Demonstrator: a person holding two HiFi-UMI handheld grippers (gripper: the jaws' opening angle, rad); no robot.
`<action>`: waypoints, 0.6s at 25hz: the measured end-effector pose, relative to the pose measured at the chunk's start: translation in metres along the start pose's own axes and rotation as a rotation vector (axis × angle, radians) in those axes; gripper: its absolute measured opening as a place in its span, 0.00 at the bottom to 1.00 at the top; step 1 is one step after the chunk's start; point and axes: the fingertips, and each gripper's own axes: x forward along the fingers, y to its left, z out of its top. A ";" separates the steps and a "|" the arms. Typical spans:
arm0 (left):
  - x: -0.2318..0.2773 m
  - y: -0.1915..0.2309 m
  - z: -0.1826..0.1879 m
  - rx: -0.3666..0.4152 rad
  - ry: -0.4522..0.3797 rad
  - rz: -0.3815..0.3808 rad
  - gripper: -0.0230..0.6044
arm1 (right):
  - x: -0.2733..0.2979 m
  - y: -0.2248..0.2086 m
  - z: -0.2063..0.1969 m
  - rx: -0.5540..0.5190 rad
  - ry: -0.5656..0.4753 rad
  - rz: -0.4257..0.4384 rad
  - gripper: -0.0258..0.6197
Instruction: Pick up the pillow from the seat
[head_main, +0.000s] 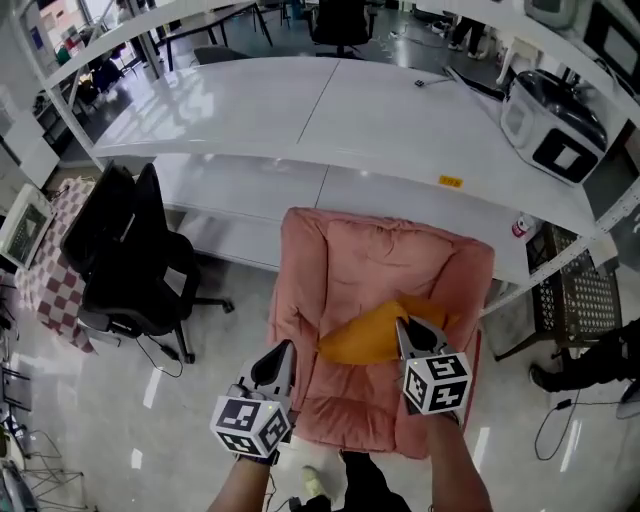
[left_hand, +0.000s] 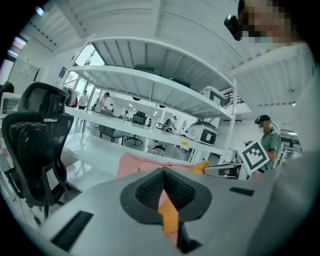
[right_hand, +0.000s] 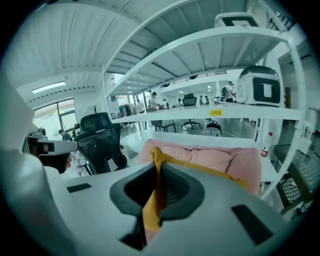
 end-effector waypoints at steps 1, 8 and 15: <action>-0.005 -0.005 0.006 0.004 -0.005 -0.011 0.04 | -0.011 0.002 0.006 0.003 -0.011 -0.005 0.07; -0.046 -0.028 0.049 0.032 -0.045 -0.043 0.04 | -0.084 0.025 0.042 0.019 -0.108 -0.027 0.07; -0.089 -0.036 0.082 0.047 -0.065 -0.046 0.04 | -0.141 0.050 0.077 -0.022 -0.192 -0.038 0.07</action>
